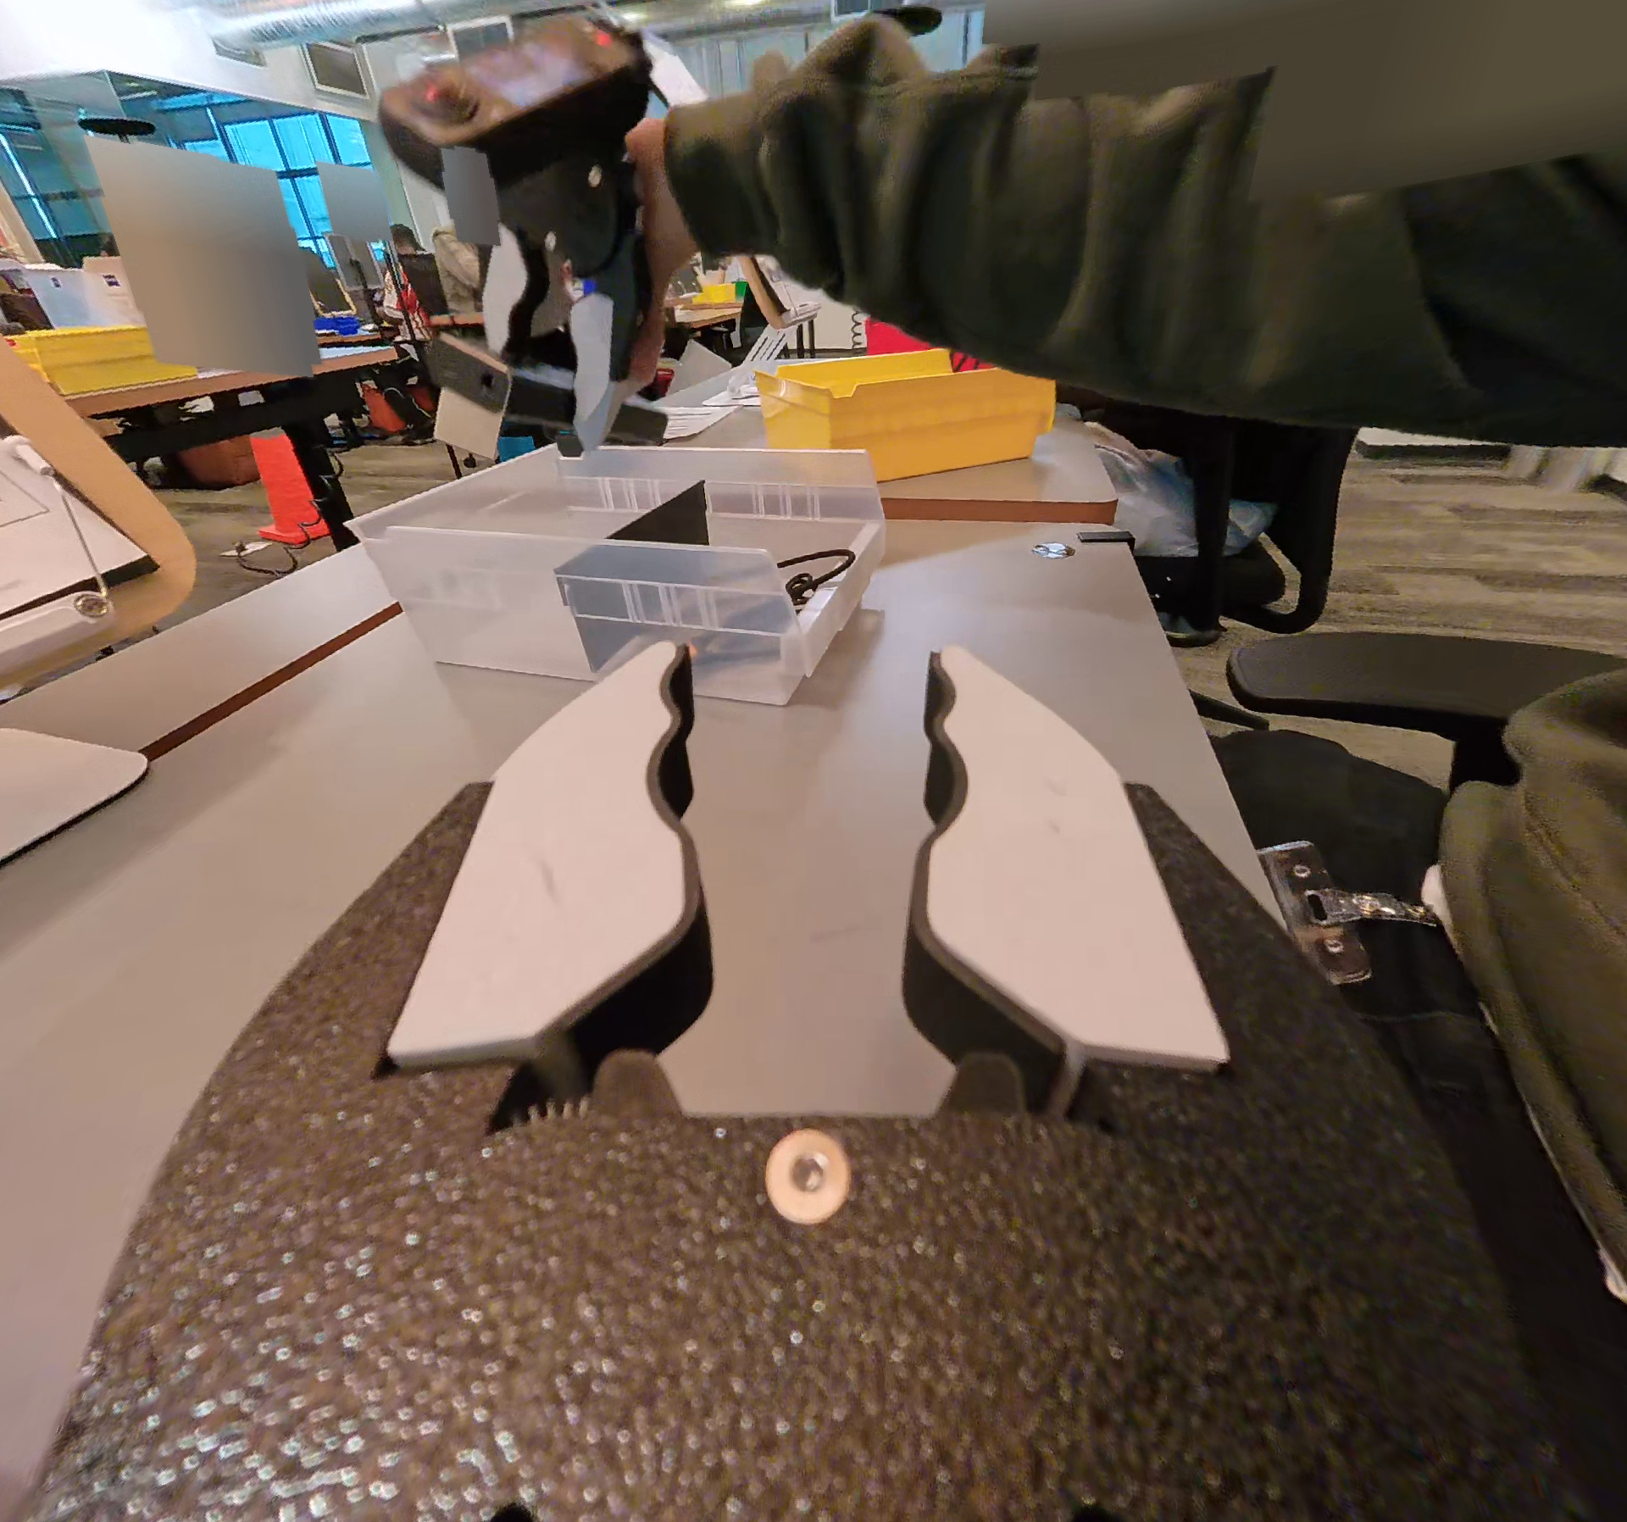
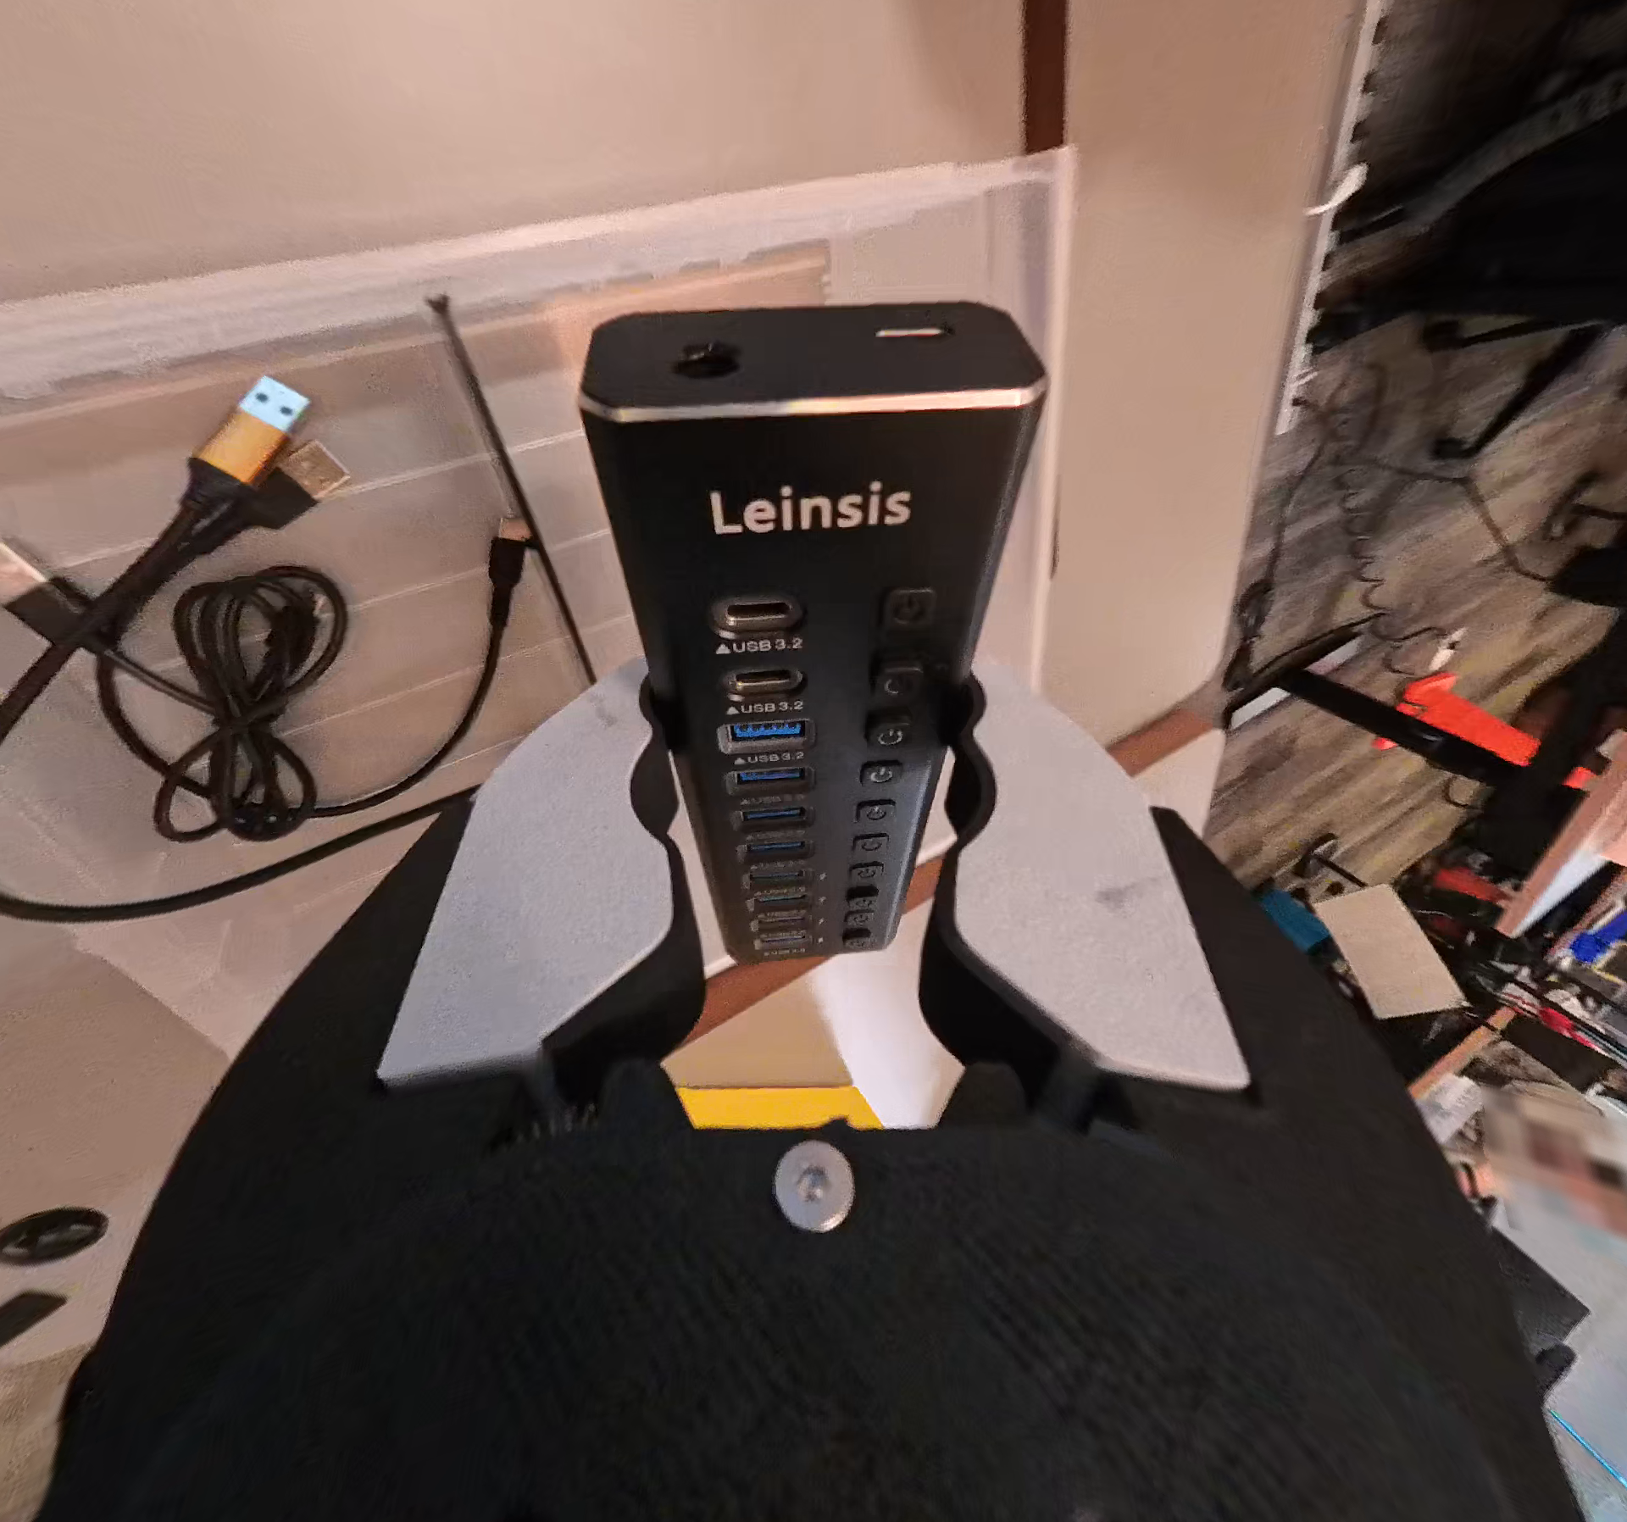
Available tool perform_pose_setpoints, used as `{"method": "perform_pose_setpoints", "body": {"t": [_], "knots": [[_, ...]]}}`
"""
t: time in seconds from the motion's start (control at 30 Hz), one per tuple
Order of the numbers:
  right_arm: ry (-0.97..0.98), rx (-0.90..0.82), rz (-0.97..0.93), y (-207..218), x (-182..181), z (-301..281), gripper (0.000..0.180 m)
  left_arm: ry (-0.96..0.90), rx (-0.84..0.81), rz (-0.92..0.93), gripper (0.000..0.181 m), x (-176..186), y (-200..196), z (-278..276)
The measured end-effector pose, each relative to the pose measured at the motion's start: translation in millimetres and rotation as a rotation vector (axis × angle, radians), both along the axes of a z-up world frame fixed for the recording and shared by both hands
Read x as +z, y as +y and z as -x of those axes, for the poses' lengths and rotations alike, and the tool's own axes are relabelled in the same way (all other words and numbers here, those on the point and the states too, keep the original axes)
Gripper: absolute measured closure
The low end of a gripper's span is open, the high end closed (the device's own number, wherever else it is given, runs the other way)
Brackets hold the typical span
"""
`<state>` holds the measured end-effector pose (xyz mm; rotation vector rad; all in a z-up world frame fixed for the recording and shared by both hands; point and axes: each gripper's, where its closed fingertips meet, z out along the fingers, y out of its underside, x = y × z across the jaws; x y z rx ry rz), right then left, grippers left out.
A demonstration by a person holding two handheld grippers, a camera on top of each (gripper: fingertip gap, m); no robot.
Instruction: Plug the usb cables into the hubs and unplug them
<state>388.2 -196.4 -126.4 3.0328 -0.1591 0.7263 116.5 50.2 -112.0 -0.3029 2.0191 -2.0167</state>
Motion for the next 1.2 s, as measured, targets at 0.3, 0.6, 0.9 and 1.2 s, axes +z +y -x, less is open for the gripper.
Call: {"method": "perform_pose_setpoints", "body": {"t": [0.3, 0.6, 0.9, 1.2], "knots": [[0.2, -0.054, 0.155, -17.0, -88.7, -28.0, 0.119, 0.025, -0.015, -0.004, 0.133, -4.9, 1.6, -0.8], [0.36, -0.025, 0.244, -18.7, -132.0, -21.4, 0.119, 0.047, -0.019, 0.002, 0.134, -8.7, 2.8, -3.2], [0.295, -0.013, 0.29, -24.8, -109.8, -26.2, 0.117, 0.057, -0.04, -0.005, 0.133, -10.6, -1.6, -1.1], [-0.261, -0.161, -0.966, 60.1, 78.0, -31.6, 0.108, 0.059, 0.137, -0.017, 0.132, 15.3, 26.7, -14.9]]}}
